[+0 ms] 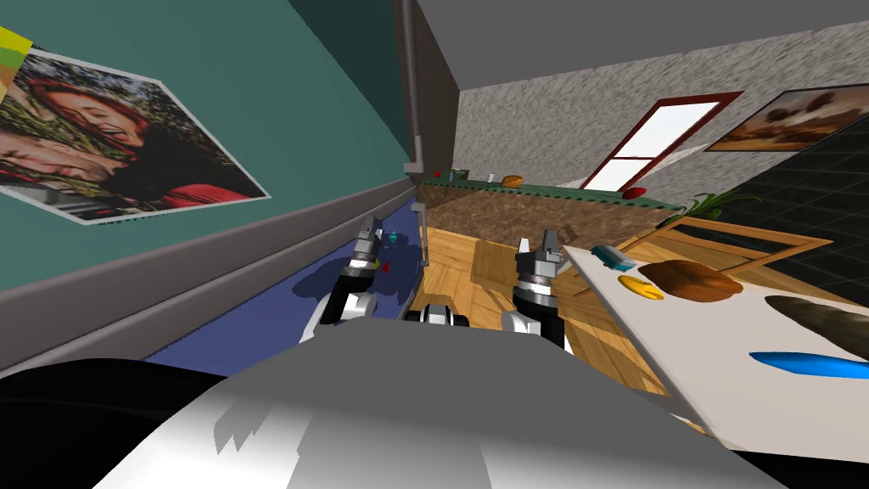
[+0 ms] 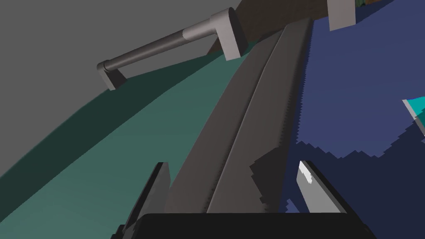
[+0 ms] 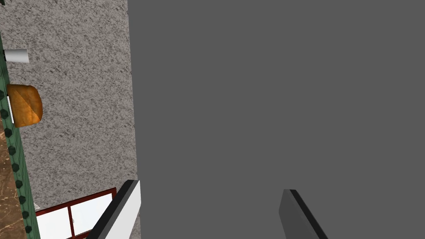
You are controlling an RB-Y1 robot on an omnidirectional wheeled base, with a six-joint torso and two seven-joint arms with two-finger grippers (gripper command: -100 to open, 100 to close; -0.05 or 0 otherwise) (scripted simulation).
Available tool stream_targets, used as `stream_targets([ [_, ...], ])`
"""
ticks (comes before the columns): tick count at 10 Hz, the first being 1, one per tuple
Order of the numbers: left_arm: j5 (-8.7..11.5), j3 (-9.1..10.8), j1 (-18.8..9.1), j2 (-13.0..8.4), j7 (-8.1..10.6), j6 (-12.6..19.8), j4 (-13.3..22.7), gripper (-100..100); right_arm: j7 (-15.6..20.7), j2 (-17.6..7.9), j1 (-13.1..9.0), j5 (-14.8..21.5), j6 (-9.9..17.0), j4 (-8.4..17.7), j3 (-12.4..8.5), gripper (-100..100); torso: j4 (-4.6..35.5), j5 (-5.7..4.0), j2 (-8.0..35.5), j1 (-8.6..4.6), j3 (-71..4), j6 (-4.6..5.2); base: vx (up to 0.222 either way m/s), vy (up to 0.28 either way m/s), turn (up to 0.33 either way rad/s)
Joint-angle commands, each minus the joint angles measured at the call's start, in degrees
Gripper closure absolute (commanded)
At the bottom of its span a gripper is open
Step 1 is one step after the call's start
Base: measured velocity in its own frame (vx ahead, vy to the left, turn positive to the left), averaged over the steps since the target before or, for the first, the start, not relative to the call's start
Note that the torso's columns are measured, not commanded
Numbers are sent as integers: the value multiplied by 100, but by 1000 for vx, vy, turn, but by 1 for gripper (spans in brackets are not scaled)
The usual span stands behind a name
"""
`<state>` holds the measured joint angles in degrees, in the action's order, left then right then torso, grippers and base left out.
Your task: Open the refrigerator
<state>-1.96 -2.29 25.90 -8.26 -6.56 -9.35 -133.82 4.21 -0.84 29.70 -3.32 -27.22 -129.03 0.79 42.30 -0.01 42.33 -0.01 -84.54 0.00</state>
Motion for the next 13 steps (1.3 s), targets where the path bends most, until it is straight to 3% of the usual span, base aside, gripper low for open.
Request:
stream_targets([
  [1, 2, -29, -49, 52, 6, 354, -27, -100, 0, 0, 0, 0, 0, 0, 0, 0, 0, 0, 0, -2, 0, 0, 119, -12, -37],
  [7, 21, -56, -183, 181, 27, 1078, -81, -100, 0, 0, 0, 0, 0, 0, 0, 0, -2, 1, -7, 6, -4, 0, 87, -2, -33],
  [13, 43, -86, -329, 161, 50, 1867, -145, -100, 0, 0, 0, 0, 0, 0, 0, 0, -4, 3, -14, 9, -10, 0, 100, -5, -35],
])
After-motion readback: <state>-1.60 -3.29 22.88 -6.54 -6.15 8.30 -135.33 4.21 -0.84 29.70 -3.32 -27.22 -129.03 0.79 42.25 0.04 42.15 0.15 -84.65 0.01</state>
